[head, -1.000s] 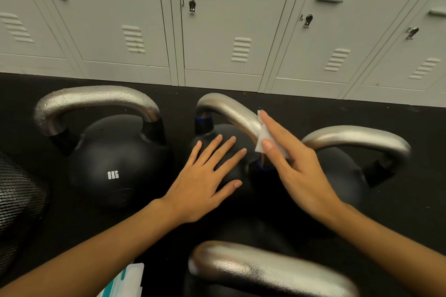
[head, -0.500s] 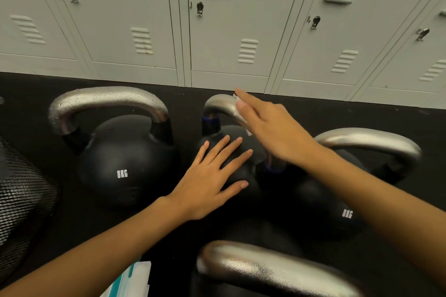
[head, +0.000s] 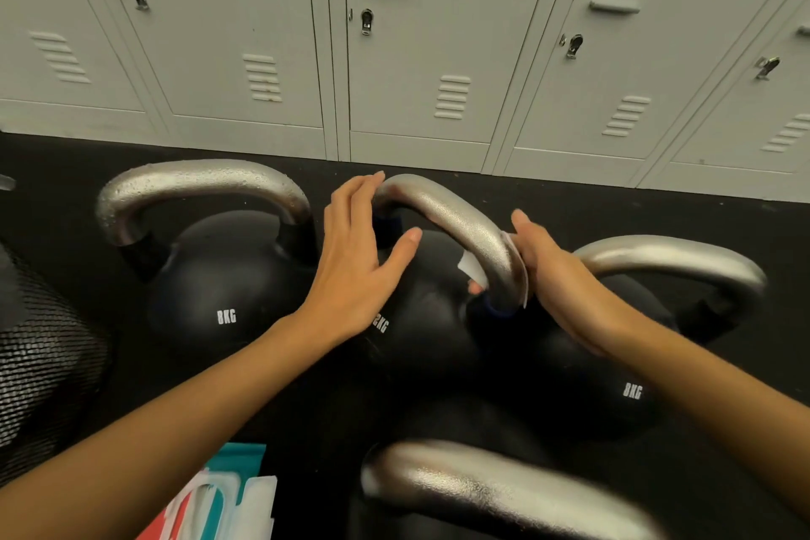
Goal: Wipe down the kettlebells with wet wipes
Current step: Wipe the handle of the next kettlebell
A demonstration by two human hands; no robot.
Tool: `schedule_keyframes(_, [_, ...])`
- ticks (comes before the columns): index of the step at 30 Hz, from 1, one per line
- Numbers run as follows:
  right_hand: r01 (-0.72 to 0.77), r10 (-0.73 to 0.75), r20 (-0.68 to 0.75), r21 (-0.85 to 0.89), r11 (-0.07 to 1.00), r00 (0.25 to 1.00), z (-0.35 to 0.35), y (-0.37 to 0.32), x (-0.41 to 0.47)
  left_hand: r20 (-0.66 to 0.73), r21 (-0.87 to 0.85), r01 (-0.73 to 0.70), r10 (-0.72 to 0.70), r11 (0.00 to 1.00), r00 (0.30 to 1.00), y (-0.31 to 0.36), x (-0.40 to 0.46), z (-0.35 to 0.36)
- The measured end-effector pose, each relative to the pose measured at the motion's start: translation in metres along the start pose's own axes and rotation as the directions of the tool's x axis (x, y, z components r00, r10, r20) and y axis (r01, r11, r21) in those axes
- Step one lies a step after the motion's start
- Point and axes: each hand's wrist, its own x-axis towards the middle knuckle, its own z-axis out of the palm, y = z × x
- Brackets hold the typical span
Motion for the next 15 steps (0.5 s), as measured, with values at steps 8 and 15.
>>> schedule_keyframes(8, [0.049, -0.029, 0.107, -0.191, 0.98, 0.994, 0.016, -0.06, 0.031, 0.088, -0.043, 0.183, -0.179, 0.982, 0.98, -0.008, 0.003, 0.008])
schedule_keyframes(15, [0.064, -0.06, 0.022, -0.285, 0.956, 0.998, -0.007, -0.025, -0.003, 0.087, -0.067, 0.191, -0.185, 0.979, 0.979, -0.012, 0.004, 0.011])
